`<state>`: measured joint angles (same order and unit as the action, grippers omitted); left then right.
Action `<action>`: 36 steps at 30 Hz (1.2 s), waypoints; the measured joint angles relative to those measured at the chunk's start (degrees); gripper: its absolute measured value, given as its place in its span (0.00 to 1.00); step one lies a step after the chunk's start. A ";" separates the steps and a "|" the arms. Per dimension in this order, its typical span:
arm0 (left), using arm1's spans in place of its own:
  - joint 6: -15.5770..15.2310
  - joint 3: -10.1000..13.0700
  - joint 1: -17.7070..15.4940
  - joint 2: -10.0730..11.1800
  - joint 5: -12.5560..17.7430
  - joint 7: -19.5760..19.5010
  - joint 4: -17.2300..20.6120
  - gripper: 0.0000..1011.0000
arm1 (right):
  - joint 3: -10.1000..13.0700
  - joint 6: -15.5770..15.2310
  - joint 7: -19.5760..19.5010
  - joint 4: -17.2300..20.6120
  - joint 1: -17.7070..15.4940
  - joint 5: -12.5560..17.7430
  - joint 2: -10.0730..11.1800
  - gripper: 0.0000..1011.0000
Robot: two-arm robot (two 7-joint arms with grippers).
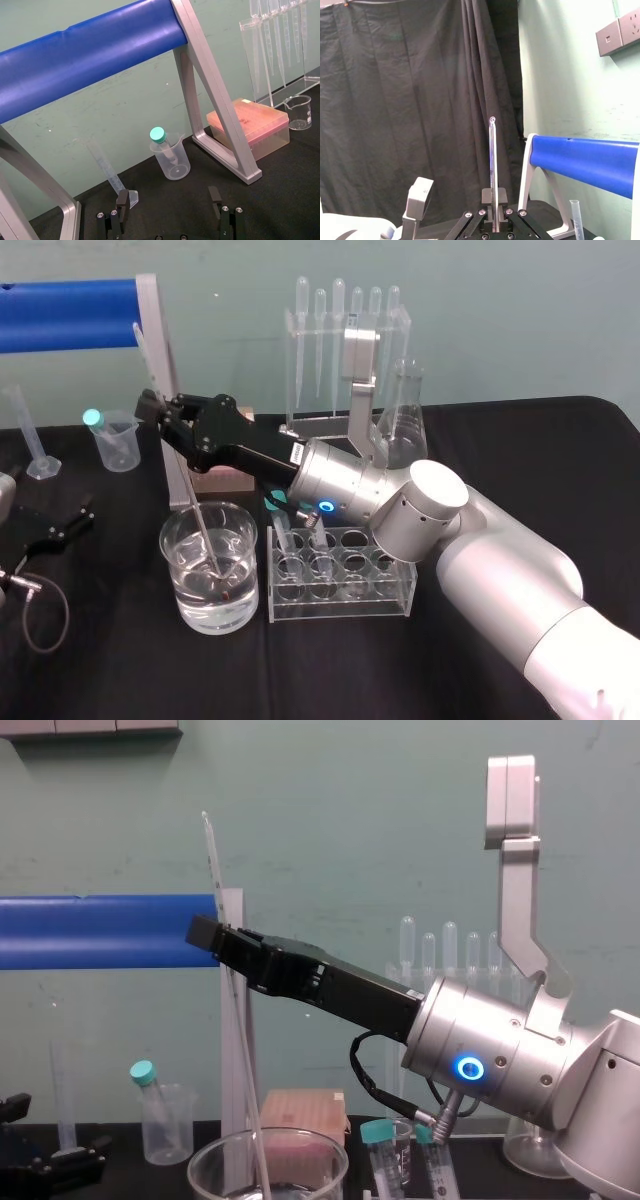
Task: Hold the thermometer with one hand and immerse one end into the beaker, then reinsert it into the test tube rack.
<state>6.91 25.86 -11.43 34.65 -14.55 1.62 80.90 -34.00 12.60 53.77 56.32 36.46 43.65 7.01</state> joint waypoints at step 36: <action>0.00 0.00 0.00 0.00 0.00 0.00 0.00 1.00 | 0.00 0.00 0.00 0.00 0.00 0.00 0.00 0.06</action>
<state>6.91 25.86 -11.43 34.65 -14.55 1.62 80.90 -34.01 12.60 53.78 56.32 36.46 43.65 7.01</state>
